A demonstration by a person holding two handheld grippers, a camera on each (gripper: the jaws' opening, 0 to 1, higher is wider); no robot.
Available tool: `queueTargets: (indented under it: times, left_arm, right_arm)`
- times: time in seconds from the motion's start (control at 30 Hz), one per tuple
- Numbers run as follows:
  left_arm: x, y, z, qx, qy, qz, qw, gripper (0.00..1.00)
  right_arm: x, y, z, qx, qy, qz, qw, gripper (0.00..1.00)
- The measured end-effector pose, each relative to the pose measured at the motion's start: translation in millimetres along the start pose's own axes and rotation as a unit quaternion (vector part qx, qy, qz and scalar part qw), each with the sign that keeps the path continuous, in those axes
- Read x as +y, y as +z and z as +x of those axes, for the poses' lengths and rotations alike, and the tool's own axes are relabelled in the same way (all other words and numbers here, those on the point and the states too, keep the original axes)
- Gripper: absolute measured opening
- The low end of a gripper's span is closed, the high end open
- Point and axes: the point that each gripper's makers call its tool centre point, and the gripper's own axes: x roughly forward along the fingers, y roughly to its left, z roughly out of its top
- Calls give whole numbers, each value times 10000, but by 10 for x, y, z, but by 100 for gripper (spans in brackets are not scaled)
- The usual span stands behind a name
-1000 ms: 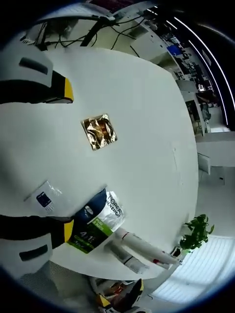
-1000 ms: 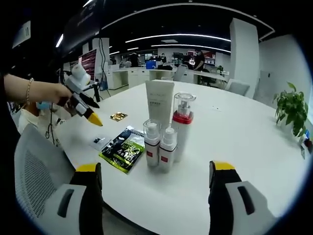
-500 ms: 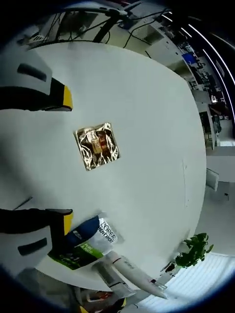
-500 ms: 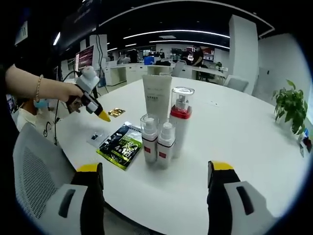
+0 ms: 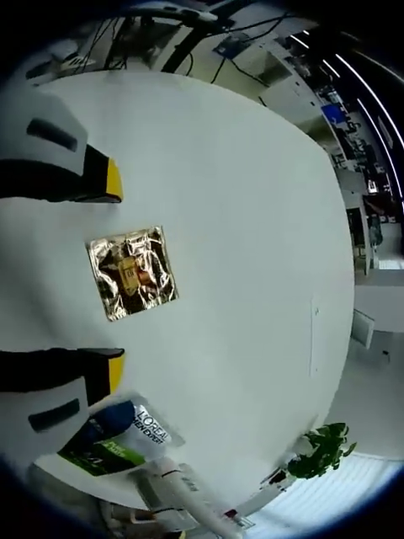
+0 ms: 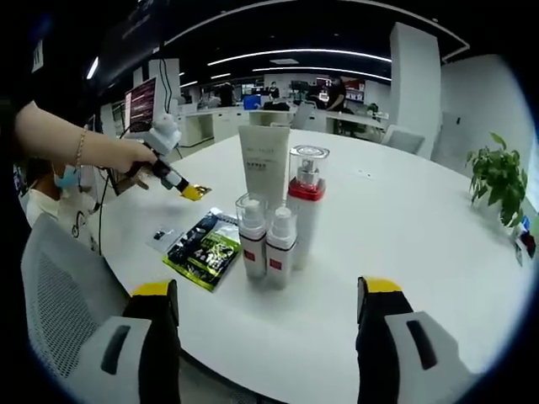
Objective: Arrange the skincare products in the storage area until every visible bottle or jar stands upright without overlapping.
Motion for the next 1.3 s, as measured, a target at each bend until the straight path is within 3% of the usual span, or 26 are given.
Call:
queueTargets:
  times: [0.2, 0.53, 0.63, 0.7, 1.1, 1.3]
  left_arm:
    - [67, 55, 96, 37, 43, -167, 9998, 58]
    - [107, 58, 90, -1, 178, -15, 9998, 53]
    - [114, 77, 106, -34, 151, 55, 9999, 46]
    - [76, 66, 75, -60, 139, 64, 9999, 36]
    - [14, 88, 19, -372, 43, -54, 9993, 36]
    - [-129, 56, -201, -707, -117, -56, 9974, 36]
  right_arm:
    - [-6, -15, 1, 33, -10, -14, 10000, 86]
    - [-8, -19, 2, 57, -24, -35, 10000, 86]
    - [-12, -22, 2, 63, -30, -35, 10000, 85]
    - [-11, -19, 2, 55, -29, -37, 10000, 85]
    - [-5, 1, 0, 21, -15, -67, 10000, 85]
    - [22, 15, 0, -4, 42, -102, 9999, 85]
